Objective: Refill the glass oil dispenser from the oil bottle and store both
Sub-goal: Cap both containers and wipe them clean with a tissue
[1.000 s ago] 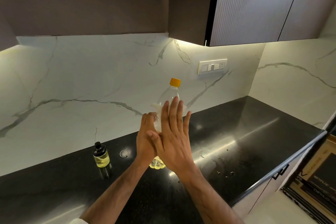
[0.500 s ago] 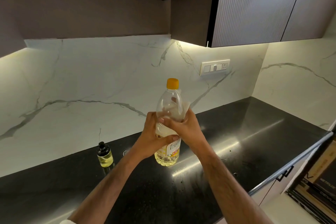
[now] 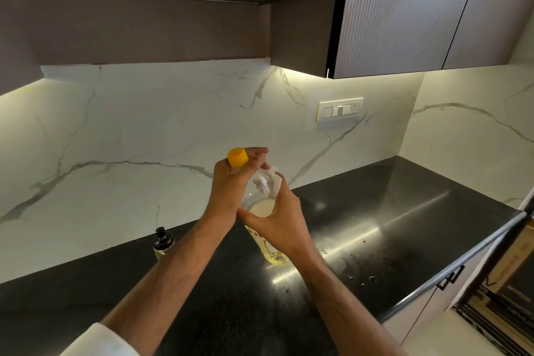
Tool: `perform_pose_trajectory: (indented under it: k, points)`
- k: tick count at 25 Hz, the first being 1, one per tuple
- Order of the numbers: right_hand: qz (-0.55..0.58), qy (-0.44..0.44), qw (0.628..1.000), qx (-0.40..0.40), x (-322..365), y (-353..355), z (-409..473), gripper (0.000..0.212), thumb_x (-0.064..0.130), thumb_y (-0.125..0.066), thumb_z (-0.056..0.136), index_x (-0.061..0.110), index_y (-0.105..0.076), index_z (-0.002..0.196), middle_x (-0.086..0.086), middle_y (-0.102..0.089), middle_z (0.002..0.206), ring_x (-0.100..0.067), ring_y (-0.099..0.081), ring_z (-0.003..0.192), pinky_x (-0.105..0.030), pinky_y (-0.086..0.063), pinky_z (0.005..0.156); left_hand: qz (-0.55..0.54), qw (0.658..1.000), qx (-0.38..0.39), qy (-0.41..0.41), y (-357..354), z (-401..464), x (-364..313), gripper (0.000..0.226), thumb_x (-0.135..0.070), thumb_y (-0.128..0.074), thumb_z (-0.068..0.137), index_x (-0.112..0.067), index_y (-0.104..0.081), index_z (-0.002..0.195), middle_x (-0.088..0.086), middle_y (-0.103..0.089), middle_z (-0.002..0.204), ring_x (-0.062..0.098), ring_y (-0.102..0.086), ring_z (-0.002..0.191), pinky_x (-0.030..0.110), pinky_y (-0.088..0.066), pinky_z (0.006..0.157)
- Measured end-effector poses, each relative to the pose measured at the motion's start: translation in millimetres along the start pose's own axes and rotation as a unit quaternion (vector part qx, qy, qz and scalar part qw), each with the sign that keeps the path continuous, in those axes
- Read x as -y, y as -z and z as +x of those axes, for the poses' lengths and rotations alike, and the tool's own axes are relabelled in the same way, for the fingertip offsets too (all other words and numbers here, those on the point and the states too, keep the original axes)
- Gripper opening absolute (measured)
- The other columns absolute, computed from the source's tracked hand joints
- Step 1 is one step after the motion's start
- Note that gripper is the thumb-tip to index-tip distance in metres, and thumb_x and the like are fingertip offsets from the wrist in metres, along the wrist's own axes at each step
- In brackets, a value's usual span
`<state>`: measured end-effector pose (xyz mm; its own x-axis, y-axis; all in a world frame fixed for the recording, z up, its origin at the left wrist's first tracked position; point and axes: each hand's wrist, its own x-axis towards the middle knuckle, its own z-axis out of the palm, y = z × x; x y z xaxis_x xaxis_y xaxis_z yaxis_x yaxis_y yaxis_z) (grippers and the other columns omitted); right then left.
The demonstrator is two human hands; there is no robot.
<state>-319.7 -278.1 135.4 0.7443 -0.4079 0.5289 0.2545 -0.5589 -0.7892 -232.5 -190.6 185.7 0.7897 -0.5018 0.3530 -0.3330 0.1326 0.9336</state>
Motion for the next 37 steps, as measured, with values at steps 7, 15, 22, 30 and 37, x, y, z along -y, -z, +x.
perform_pose_trajectory:
  k: [7,15,22,30,37]
  points:
    - [0.128,-0.136,0.973,0.133,-12,19,-3,0.062,0.086,-0.033,0.084,0.052,-0.05,0.133,0.012,-0.071,0.122,-0.007,-0.071,0.111,-0.028,-0.057,0.093,-0.051,0.989,0.111,-0.088,17,4,3,0.02,-0.04,-0.061,0.09,-0.027,-0.076,0.09,0.006,-0.074,0.121,0.026,-0.069,0.113,0.062,-0.044,0.107]
    - [-0.032,-0.017,0.995,0.093,-14,8,-14,0.064,0.083,-0.026,0.094,0.038,-0.054,0.131,0.008,-0.062,0.128,-0.007,-0.061,0.117,-0.04,-0.052,0.105,-0.088,0.992,-0.052,-0.072,14,0,7,0.023,-0.032,-0.066,0.092,-0.013,-0.071,0.08,0.011,-0.079,0.098,0.033,-0.074,0.099,0.064,-0.052,0.097]
    - [-0.225,0.008,0.973,0.054,-5,-11,-17,0.085,0.067,-0.069,0.085,0.029,-0.033,0.153,0.008,-0.044,0.152,-0.007,-0.039,0.139,-0.035,-0.029,0.122,-0.13,0.987,-0.01,-0.091,25,13,-1,0.02,-0.036,-0.075,0.083,-0.02,-0.074,0.071,0.005,-0.076,0.077,0.037,-0.075,0.087,0.059,-0.056,0.094]
    - [-0.013,-0.067,0.953,0.294,6,16,30,0.054,0.037,-0.091,0.076,0.024,-0.066,0.122,0.003,-0.075,0.108,-0.016,-0.074,0.101,-0.04,-0.062,0.092,-0.173,0.931,0.292,-0.133,44,19,-13,0.03,-0.038,-0.072,0.088,-0.013,-0.07,0.071,0.007,-0.07,0.074,0.032,-0.071,0.079,0.054,-0.046,0.105]
    - [-0.122,-0.08,0.986,-0.081,-2,-10,8,0.064,0.063,-0.085,0.062,0.032,-0.06,0.113,0.015,-0.071,0.098,-0.007,-0.07,0.086,-0.033,-0.063,0.076,0.03,0.996,-0.078,-0.012,0,-3,-14,0.021,-0.04,-0.078,0.085,-0.021,-0.074,0.093,-0.003,-0.078,0.094,0.016,-0.072,0.092,0.047,-0.057,0.092]
